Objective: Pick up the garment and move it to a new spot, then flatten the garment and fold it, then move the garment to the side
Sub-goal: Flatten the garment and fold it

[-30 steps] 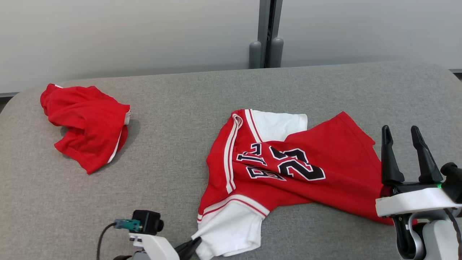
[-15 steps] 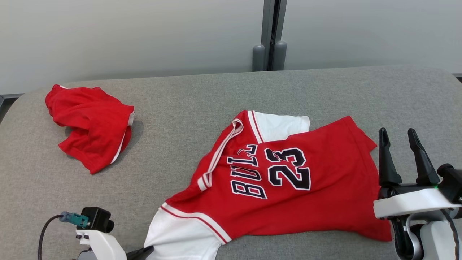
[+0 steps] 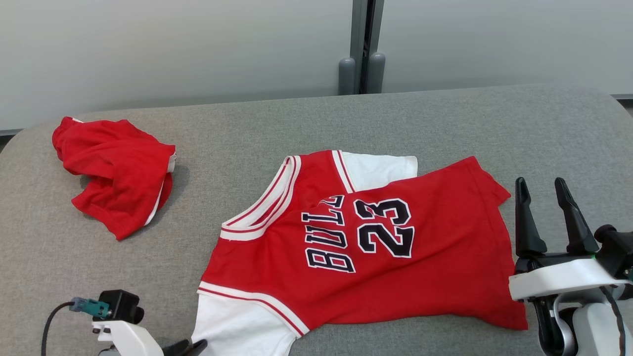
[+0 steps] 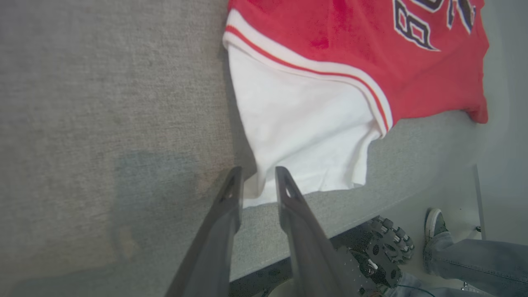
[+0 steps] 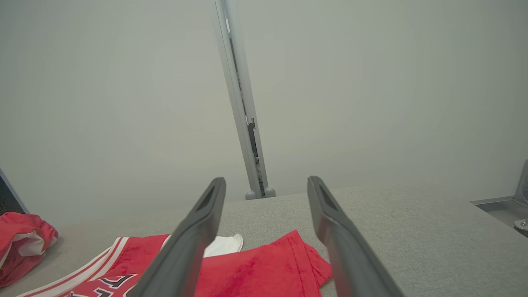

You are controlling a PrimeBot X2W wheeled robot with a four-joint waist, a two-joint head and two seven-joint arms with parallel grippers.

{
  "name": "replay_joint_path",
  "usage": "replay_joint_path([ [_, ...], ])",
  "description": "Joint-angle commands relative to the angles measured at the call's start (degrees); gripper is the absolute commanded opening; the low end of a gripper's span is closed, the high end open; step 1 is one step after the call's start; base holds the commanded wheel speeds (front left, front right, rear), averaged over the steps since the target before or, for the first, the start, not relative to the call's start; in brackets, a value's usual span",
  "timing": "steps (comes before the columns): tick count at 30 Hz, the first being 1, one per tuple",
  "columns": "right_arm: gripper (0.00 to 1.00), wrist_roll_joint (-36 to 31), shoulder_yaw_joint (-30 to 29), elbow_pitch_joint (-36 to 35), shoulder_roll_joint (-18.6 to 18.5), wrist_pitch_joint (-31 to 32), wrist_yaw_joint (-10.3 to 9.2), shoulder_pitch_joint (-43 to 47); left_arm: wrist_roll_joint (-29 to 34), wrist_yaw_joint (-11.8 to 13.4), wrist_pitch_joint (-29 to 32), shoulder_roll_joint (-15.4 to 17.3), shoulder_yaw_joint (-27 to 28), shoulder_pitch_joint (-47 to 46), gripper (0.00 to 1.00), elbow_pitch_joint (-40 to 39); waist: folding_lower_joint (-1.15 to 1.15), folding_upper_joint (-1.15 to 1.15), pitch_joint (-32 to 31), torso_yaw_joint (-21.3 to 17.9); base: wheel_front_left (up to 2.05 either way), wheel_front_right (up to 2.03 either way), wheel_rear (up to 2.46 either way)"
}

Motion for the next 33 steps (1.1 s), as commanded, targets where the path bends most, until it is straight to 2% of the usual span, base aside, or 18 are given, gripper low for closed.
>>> replay_joint_path([
  [1, 1.00, -0.2, 0.1, 0.1, -0.4, -0.3, 0.02, -0.2, 0.4, 0.0, -1.3, 0.2, 1.0, 0.1, 1.00, -0.5, 0.00, 0.00, 0.0, 0.1, 0.00, 0.00, 0.00],
  [9, 1.00, -1.4, 1.8, 0.0, -0.4, -0.3, 0.02, 1.1, 3.7, 2.7, -9.1, 1.9, 5.6, 2.2, 1.00, -6.1, 0.00, 0.00, -1.1, 0.8, 0.00, 0.00, 0.00],
  [14, 1.00, -2.8, 2.3, -1.4, -0.4, -0.3, 0.02, 1.1, 9.7, 3.8, -20.0, 1.9, 8.9, 0.9, 1.00, -10.8, 0.00, 0.00, -2.1, 1.5, 0.00, 0.00, 0.00],
  [15, 1.00, -2.8, 2.3, -1.4, -0.4, -0.3, 0.02, 1.1, 9.7, 3.8, -20.0, 1.9, 8.9, 0.9, 1.00, -10.8, 0.00, 0.00, -2.1, 1.5, 0.00, 0.00, 0.00],
  [23, 1.00, -4.1, 3.0, -3.7, -0.4, -0.3, 0.02, 1.9, 17.1, 3.7, -37.2, -0.9, 11.5, -0.7, 1.00, -11.5, 0.00, 0.00, -2.9, 2.0, 0.00, 0.00, 0.00],
  [27, 1.00, -4.1, 3.2, -4.6, -0.4, -0.3, 0.02, 2.6, 21.1, 5.6, -46.2, -2.7, 12.7, 0.0, 1.00, -9.3, 0.00, 0.00, -3.1, 1.9, 0.00, 0.00, 0.00],
  [33, 1.00, -3.6, 3.6, -5.5, -0.4, -0.3, 0.02, 3.6, 25.8, 6.2, -52.0, -4.7, 12.2, 0.9, 1.00, -5.5, 0.00, 0.00, -3.3, 1.6, 0.00, 0.00, 0.00],
])
